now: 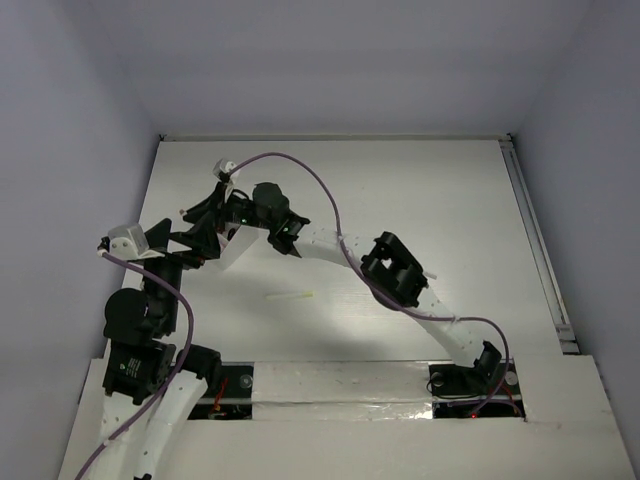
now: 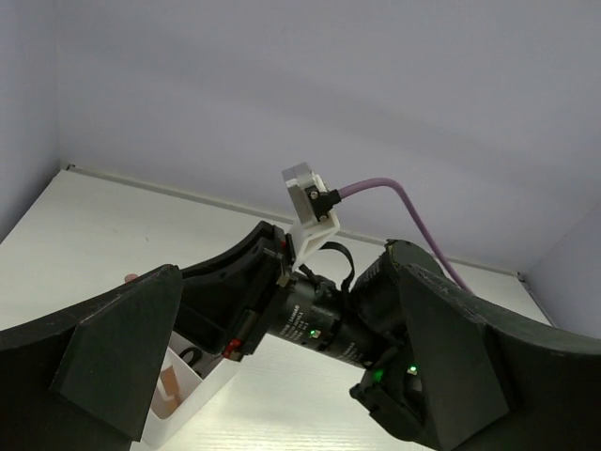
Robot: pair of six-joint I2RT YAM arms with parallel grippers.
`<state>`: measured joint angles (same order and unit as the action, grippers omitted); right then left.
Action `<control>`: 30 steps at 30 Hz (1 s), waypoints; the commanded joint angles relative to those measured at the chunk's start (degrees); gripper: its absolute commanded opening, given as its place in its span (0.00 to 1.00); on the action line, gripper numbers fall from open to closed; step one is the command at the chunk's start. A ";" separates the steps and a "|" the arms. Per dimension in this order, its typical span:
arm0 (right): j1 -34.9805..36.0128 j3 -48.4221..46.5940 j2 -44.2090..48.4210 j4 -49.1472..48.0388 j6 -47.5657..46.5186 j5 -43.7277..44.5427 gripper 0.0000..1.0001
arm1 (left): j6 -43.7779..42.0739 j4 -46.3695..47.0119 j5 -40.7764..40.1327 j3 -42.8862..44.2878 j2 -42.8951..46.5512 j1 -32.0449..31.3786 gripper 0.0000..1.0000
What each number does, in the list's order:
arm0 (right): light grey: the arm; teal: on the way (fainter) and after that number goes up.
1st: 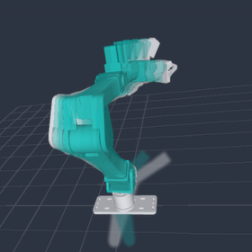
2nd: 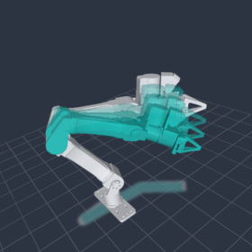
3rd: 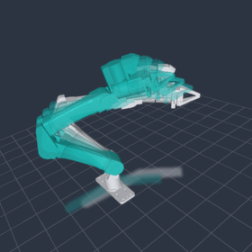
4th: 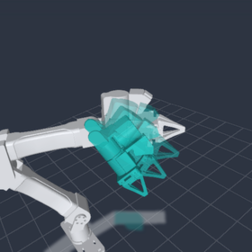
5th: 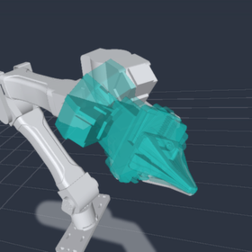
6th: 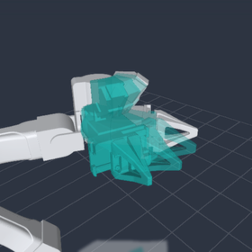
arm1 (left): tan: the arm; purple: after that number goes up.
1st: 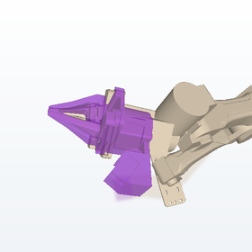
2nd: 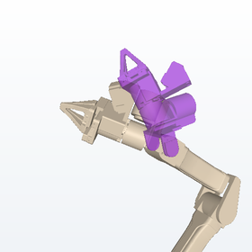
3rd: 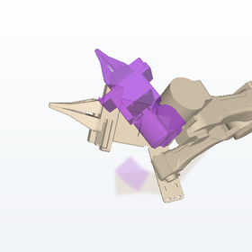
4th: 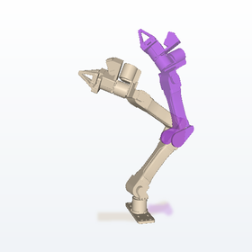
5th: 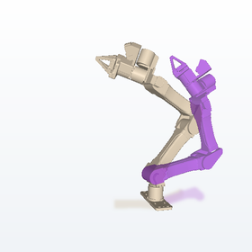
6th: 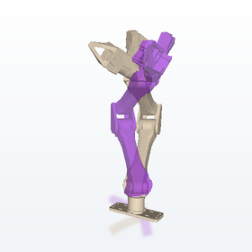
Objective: Sort the stationery into containers
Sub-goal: Place the pen in the storage box.
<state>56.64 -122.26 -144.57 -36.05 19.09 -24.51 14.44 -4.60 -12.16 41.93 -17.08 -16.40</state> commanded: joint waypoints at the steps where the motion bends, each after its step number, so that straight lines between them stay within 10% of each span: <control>1: 0.22 -7.64 -2.72 -1.04 1.12 -0.45 0.00 | 0.15 1.61 0.12 0.34 0.73 0.23 0.99; 21: 0.22 -2.03 -4.75 -2.00 -1.08 4.65 0.07 | 0.06 1.79 1.00 0.25 0.29 0.23 0.99; 30: -0.30 0.79 -3.17 -3.06 -1.43 5.00 0.31 | -0.02 1.96 1.18 0.25 0.29 0.23 0.99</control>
<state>56.60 -122.61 -149.40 -35.16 18.76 -20.14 14.44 -4.60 -11.84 41.95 -16.97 -16.40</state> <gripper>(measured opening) 0.282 0.990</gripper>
